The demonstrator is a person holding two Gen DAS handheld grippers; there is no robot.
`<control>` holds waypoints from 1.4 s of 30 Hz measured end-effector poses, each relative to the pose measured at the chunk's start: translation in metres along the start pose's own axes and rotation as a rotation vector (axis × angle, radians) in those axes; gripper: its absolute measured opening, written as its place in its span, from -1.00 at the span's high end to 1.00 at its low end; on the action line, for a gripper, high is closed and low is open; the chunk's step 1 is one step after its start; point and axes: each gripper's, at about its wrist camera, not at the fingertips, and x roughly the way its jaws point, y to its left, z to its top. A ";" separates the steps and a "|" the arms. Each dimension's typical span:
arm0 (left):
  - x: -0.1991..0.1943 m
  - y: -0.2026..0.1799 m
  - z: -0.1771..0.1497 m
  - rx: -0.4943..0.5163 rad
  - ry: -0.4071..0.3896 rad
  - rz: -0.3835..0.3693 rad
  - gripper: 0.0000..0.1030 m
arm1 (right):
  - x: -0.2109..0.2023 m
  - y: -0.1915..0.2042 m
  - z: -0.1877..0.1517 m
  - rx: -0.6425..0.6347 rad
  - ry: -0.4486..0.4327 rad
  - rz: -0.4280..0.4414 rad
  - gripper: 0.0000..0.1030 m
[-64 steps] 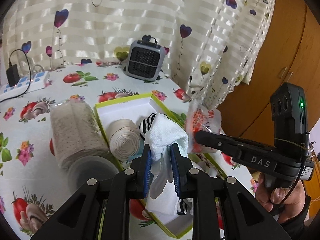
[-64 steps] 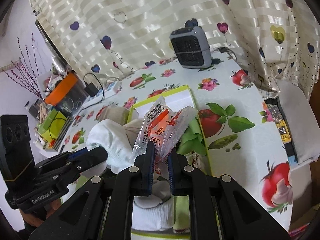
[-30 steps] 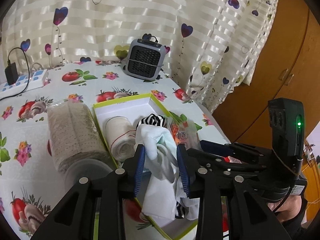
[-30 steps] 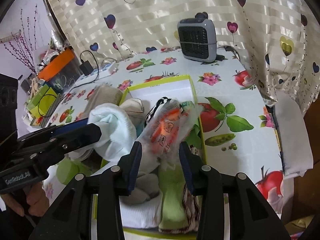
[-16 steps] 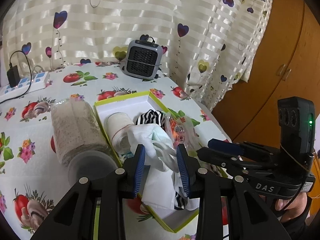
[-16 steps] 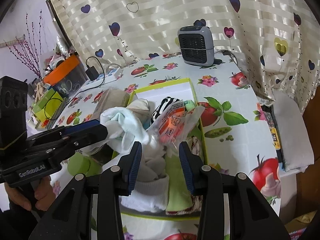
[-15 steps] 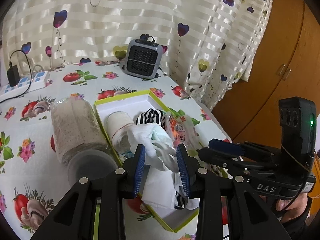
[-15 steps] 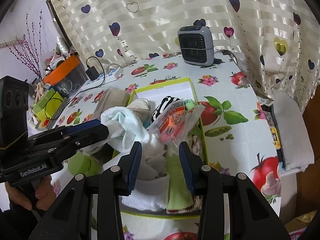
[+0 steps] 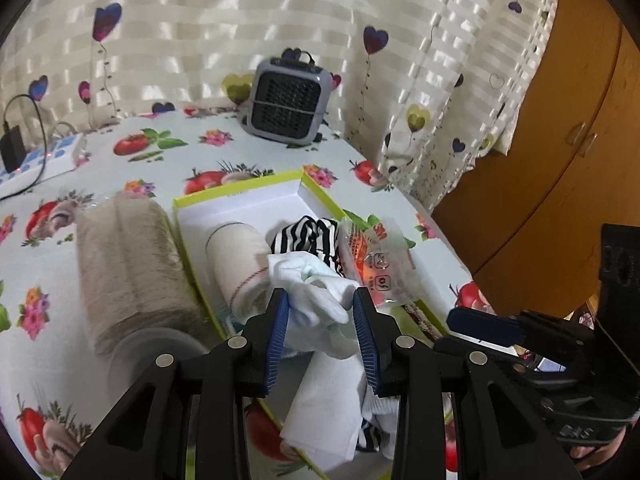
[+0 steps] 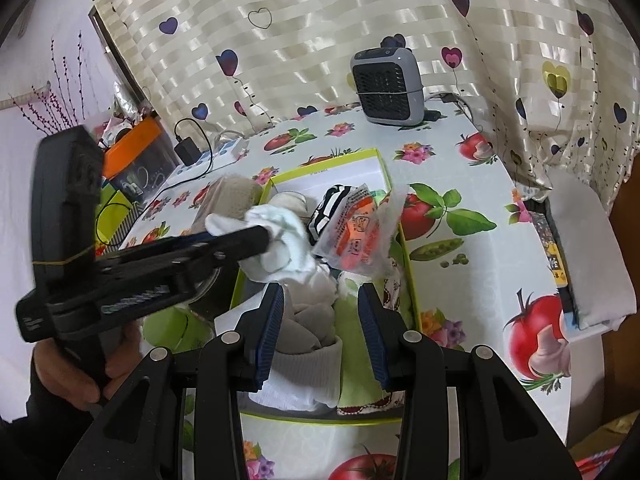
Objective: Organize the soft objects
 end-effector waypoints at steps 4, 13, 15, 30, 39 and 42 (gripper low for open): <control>0.008 -0.002 0.003 0.016 0.011 0.008 0.39 | 0.001 -0.002 0.000 0.007 0.003 0.001 0.23; -0.019 -0.002 -0.006 0.024 -0.031 0.008 0.25 | -0.003 -0.001 -0.001 -0.001 -0.019 -0.001 0.23; -0.027 -0.002 -0.009 0.024 -0.042 0.001 0.21 | -0.006 0.001 -0.002 -0.004 -0.026 -0.005 0.22; -0.073 -0.016 -0.038 0.059 -0.104 0.025 0.19 | -0.030 0.015 -0.017 -0.025 -0.057 -0.034 0.14; -0.106 -0.024 -0.068 0.063 -0.160 0.120 0.19 | -0.050 0.048 -0.034 -0.120 -0.087 -0.104 0.14; -0.112 -0.024 -0.080 0.054 -0.159 0.146 0.19 | -0.051 0.059 -0.042 -0.148 -0.078 -0.104 0.14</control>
